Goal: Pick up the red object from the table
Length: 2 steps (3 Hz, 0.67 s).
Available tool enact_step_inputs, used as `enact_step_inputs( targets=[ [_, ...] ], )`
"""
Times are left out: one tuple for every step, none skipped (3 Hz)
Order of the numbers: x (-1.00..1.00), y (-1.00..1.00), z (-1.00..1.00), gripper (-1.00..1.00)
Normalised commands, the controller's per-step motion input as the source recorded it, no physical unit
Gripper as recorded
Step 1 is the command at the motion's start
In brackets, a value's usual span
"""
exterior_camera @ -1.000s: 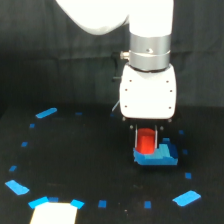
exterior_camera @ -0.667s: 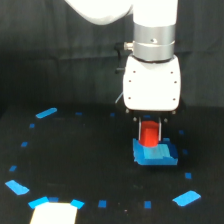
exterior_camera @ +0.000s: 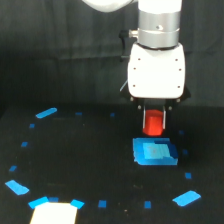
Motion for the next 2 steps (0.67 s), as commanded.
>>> enact_step_inputs(
  targets=[
    [0.12,0.31,1.0,-1.0],
    [-0.28,0.35,1.0,-1.0]
  ],
)
